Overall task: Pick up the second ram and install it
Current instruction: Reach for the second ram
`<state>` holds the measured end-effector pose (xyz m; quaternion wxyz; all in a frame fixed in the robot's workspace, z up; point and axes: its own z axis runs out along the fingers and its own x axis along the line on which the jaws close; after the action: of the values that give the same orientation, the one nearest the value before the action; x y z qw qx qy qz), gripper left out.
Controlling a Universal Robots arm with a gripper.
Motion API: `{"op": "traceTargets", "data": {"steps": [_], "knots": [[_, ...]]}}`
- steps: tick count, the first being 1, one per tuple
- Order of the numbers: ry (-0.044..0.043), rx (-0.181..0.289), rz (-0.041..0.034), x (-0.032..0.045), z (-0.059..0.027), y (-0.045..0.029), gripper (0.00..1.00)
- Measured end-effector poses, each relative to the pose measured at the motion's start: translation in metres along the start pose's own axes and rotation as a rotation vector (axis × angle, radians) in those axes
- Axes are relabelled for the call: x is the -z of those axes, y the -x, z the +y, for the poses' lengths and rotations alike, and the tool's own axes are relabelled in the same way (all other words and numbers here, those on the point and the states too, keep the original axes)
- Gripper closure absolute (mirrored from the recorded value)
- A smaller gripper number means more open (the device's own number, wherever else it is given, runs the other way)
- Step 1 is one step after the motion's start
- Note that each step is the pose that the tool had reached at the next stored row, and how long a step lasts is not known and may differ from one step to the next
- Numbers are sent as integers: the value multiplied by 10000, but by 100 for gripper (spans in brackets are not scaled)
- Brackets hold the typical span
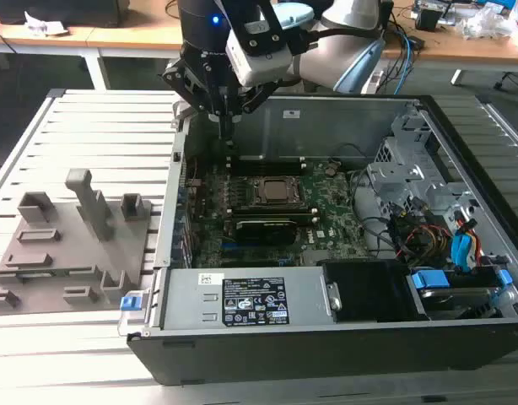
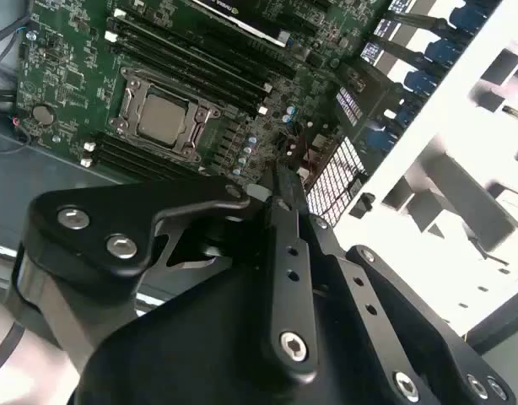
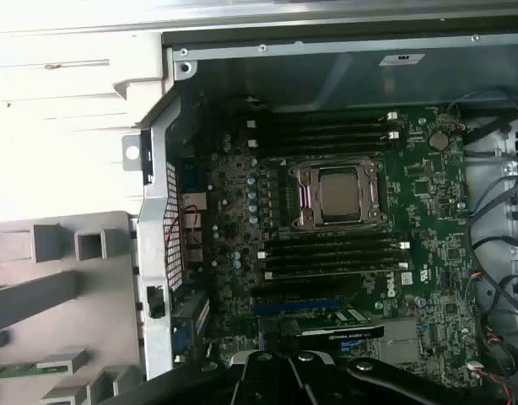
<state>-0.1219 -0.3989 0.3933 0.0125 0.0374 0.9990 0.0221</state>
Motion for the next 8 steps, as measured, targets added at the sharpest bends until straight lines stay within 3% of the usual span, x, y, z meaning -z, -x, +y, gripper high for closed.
{"op": "traceTargets", "data": {"steps": [1, 3, 8], "knots": [[0, -2, -1, 0, -1, -9, 89], [-1, 0, 0, 3, -8, -113, 89], [0, -1, 0, 4, -15, -201, 89]]}}
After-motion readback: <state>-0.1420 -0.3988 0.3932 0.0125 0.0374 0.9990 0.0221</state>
